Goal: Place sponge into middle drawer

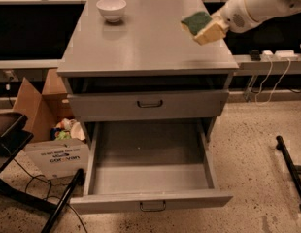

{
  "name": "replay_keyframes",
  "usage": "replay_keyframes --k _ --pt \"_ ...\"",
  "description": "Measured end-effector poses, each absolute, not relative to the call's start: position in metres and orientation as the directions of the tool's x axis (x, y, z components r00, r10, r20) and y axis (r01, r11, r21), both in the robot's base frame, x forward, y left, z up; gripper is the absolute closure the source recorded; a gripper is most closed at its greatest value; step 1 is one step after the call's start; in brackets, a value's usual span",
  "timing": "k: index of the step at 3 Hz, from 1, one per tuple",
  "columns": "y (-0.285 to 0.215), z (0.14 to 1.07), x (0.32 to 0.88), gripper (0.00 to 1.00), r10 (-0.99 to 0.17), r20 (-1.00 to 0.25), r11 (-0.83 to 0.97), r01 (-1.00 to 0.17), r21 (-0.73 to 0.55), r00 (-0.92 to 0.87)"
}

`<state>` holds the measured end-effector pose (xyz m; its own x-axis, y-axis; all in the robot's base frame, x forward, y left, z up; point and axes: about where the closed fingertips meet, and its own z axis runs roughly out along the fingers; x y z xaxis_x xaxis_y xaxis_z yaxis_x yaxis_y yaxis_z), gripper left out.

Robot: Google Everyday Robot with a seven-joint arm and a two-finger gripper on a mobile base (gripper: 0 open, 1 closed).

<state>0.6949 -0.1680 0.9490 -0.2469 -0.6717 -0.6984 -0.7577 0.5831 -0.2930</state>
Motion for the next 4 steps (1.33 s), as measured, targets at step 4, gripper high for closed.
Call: replay_keyframes --k 4 --pt "-0.299 0.821 0.495 1.00 -0.556 -0.673 0.726 -0.680 -0.107 -0.488"
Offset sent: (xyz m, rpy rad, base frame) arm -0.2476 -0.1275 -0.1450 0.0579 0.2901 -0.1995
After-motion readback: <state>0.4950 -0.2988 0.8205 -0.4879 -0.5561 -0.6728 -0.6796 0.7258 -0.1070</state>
